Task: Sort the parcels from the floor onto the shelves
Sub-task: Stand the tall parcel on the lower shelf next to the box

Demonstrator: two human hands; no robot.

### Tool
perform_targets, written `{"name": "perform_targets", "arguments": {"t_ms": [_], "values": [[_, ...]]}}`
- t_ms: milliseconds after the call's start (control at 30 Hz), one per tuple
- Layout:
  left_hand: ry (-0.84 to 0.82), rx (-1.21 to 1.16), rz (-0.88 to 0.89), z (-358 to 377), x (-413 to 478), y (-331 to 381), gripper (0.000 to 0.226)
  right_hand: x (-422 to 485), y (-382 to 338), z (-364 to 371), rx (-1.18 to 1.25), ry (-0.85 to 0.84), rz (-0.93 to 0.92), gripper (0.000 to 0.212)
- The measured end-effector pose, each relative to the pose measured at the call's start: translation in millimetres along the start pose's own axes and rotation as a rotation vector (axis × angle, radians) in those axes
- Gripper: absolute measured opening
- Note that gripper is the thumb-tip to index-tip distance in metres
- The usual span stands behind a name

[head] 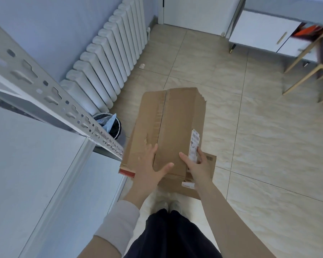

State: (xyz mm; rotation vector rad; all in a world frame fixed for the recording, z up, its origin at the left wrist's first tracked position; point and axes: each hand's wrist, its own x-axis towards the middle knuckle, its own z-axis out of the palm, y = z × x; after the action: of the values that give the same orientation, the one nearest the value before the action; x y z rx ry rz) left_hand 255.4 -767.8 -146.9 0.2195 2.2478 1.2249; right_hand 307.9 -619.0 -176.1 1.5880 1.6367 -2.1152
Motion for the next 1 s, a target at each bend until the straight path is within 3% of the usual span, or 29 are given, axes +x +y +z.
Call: {"name": "perform_targets", "arguments": {"t_ms": [133, 367, 500, 700, 1000], "values": [[-0.123, 0.103, -0.033, 13, -3, 4, 0.088, -13, -3, 7, -0.143, -0.02, -0.023, 0.111], [-0.079, 0.051, -0.107, 11, -3, 0, 0.087, -25, 1, 23, -0.25, -0.091, 0.007, 0.102], [-0.016, -0.041, -0.136, -1, -1, -9, 0.092, -26, 1, 17, -0.21, -0.136, -0.028, 0.073], [0.097, -0.131, -0.14, -17, -6, -15, 0.079, -28, -2, 14, -0.074, -0.195, 0.036, 0.045], [0.137, -0.321, -0.164, -25, -11, -12, 0.069, -42, -3, 23, -0.057, -0.292, -0.03, 0.05]]}}
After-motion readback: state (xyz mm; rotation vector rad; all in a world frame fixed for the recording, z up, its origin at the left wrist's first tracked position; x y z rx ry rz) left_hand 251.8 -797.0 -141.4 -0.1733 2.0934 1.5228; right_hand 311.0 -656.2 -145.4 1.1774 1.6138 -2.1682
